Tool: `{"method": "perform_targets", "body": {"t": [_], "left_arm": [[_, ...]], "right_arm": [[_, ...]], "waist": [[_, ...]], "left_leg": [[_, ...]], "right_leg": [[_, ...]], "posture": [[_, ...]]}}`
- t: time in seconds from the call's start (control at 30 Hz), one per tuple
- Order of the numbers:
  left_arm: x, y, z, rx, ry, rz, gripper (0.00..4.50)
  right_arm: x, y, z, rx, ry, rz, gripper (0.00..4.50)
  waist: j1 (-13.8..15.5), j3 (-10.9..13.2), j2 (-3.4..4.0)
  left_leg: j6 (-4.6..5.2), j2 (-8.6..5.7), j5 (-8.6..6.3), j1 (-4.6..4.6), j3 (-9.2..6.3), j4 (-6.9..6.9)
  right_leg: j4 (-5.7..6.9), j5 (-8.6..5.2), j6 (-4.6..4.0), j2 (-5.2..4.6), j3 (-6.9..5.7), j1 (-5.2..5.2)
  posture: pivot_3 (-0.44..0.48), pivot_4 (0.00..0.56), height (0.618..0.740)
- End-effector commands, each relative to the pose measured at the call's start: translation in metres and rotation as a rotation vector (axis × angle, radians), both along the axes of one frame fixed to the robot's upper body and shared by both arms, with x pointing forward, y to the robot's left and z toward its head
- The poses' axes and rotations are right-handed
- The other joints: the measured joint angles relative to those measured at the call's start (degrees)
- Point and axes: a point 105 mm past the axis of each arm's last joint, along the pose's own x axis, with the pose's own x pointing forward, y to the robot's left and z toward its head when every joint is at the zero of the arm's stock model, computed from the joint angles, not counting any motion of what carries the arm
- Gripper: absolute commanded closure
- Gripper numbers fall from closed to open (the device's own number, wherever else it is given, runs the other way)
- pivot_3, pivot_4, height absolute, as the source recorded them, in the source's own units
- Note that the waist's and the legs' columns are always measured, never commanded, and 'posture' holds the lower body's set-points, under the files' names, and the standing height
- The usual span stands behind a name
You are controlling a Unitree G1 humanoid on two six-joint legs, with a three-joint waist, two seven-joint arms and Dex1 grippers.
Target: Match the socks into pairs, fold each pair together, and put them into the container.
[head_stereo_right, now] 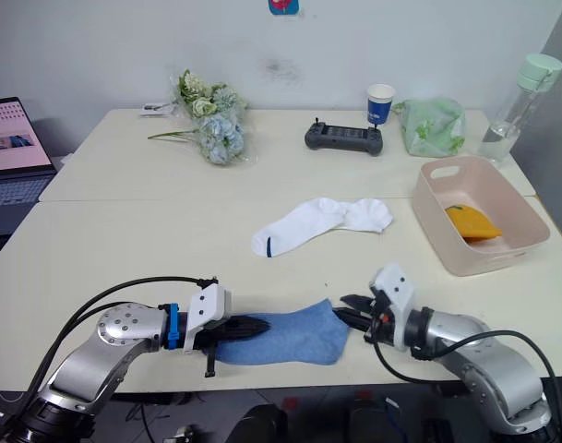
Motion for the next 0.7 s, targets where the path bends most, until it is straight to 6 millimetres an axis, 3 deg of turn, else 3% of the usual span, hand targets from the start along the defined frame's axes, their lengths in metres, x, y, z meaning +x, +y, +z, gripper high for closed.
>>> {"method": "perform_targets", "body": {"t": [0.03, 0.2, 0.33, 0.43, 0.7], "left_arm": [[0.002, -0.007, -0.003, 0.018, -0.058, -0.035, 4.50], [0.005, -0.007, -0.009, 0.027, -0.064, -0.023, 4.50], [0.004, -0.007, -0.011, 0.028, -0.060, -0.019, 4.50], [0.004, -0.006, -0.009, 0.021, -0.064, -0.005, 4.50], [0.009, -0.002, 0.003, 0.009, -0.094, 0.032, 4.50]], "right_arm": [[-0.003, 0.001, 0.002, -0.016, -0.006, -0.004, 1.79], [-0.007, 0.007, -0.024, -0.099, 0.040, -0.023, 0.02], [-0.010, 0.013, -0.039, -0.139, 0.039, -0.014, 0.02], [-0.013, 0.016, -0.047, -0.190, 0.007, 0.022, 0.67], [-0.017, 0.015, -0.048, -0.262, -0.101, 0.111, 3.49]], "waist": [[-0.01, 0.01, -0.01], [-0.01, 0.00, -0.01], [-0.05, -0.01, -0.03], [-0.11, -0.03, -0.04], [-0.10, -0.03, -0.05]], "left_leg": [[0.00, 0.00, 0.00, 0.00, 0.01, -0.06], [-0.01, 0.02, 0.01, 0.00, 0.02, -0.27], [-0.02, 0.02, 0.02, 0.01, 0.07, -0.26], [-0.02, 0.02, 0.02, 0.04, 0.07, -0.26], [-0.03, 0.02, 0.02, 0.04, 0.04, -0.28]], "right_leg": [[0.00, 0.00, 0.00, 0.00, 0.00, -0.04], [0.00, 0.00, 0.00, 0.02, 0.02, -0.19], [0.01, 0.00, 0.00, 0.01, 0.06, -0.19], [0.01, 0.00, 0.00, 0.02, 0.05, -0.18], [0.01, 0.00, 0.00, 0.02, 0.03, -0.17]], "posture": [[0.000, 0.150, 0.740], [0.000, 0.150, 0.740], [0.000, 0.150, 0.740], [0.000, 0.150, 0.740], [0.000, 0.150, 0.740]]}}
